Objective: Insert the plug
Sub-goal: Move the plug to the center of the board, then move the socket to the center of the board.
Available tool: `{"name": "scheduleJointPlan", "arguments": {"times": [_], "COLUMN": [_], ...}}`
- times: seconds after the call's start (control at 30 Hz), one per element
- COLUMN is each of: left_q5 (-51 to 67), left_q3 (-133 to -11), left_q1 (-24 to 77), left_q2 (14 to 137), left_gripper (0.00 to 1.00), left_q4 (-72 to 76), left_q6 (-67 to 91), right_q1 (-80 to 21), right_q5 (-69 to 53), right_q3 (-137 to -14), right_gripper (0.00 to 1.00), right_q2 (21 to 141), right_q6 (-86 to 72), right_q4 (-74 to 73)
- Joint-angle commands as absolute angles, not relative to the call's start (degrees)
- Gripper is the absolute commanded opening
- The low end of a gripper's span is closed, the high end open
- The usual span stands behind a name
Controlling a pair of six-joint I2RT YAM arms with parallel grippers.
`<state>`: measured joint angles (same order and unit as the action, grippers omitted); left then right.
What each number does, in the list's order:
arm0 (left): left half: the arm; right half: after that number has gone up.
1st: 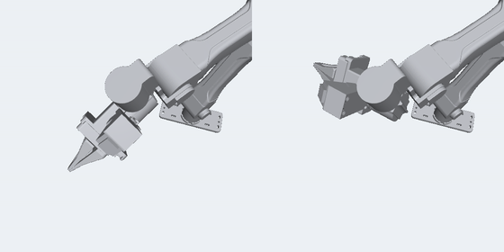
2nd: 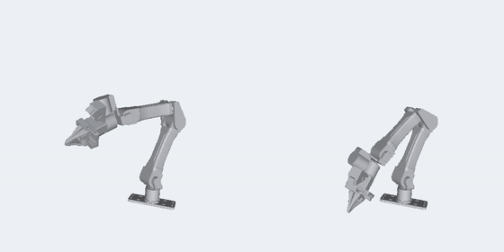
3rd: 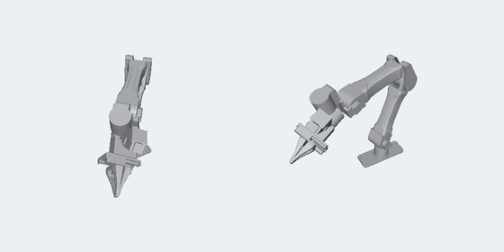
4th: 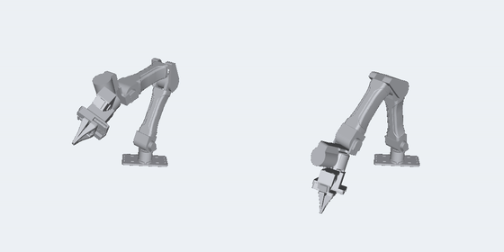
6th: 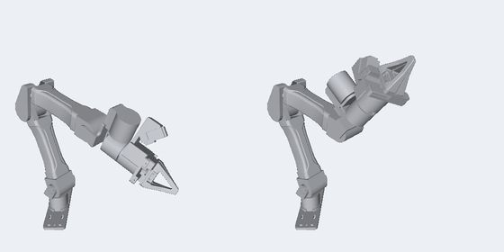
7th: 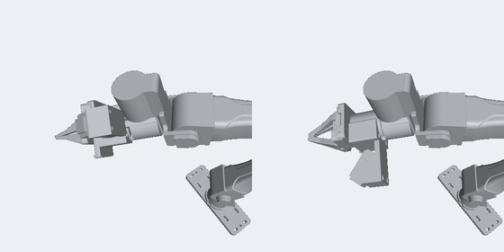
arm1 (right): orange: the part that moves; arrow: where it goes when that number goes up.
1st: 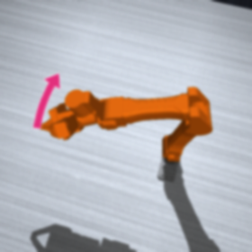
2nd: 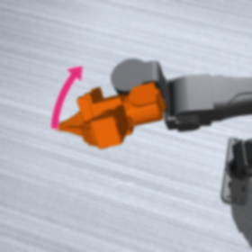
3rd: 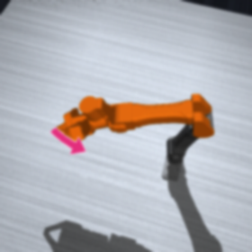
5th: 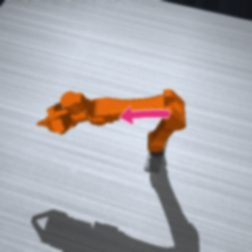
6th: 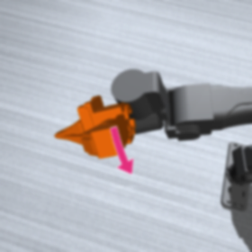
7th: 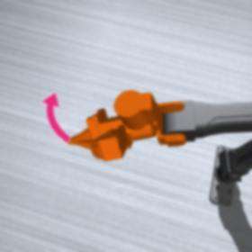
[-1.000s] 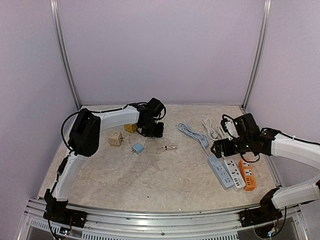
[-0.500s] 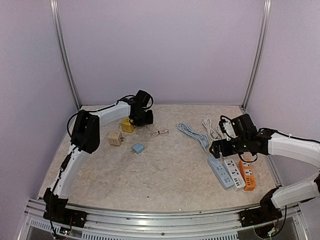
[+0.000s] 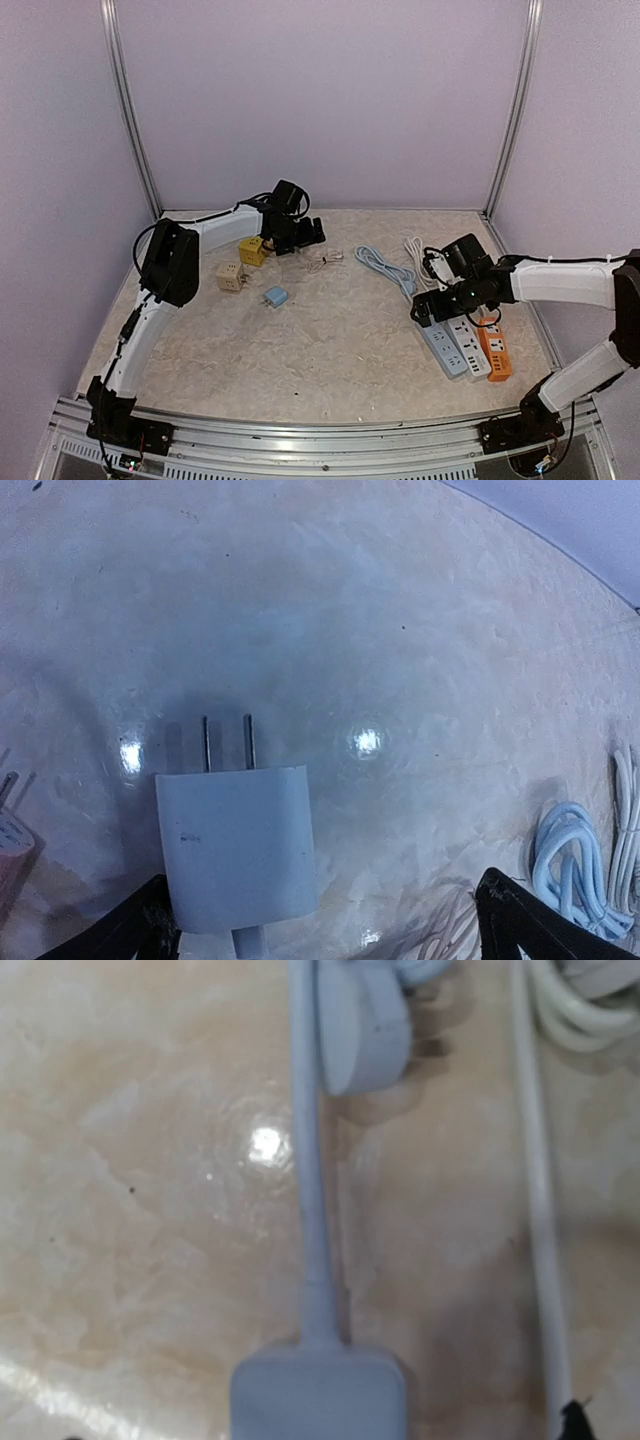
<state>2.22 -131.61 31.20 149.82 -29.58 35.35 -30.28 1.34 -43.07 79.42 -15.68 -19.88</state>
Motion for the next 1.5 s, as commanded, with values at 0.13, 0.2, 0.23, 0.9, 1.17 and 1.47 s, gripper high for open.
{"name": "scheduleJointPlan", "arguments": {"times": [0.13, 0.2, 0.23, 0.9, 1.17, 1.47], "left_q5": [9.5, 9.79, 9.53, 3.56, 0.14, 0.18], "left_q3": [-124.43, -122.17, -120.93, -74.67, -68.68, -69.75], "left_q1": [31.73, 31.73, 31.73, 36.3, 36.41, 36.04], "left_q2": [137.32, 133.88, 131.57, 86.98, 78.39, 77.9], "left_gripper": [0.99, 0.99, 0.99, 0.99, 0.99, 0.99], "left_q4": [-28.42, -29.53, -30.14, -31.75, -34.26, -34.68], "left_q6": [39.92, 40.73, 40.87, 42.62, 44.0, 43.37], "right_q1": [-31.28, -31.35, -31.37, -31.2, -31.13, -31.69], "right_q5": [1.95, 2.44, 2.55, 7.73, 7.27, 3.29], "right_q3": [-50.07, -51.31, -51.74, -64.98, -72.55, -66.82], "right_gripper": [1.0, 1.0, 1.0, 1.0, 0.92, 0.62], "right_q2": [87.45, 88.76, 89.37, 106.98, 114.13, 111.11], "right_q6": [-10.68, -10.4, -10.3, -7.02, -6.69, -4.73], "right_q4": [-21.4, -21.68, -21.62, -19.94, -20.48, -17.2]}}
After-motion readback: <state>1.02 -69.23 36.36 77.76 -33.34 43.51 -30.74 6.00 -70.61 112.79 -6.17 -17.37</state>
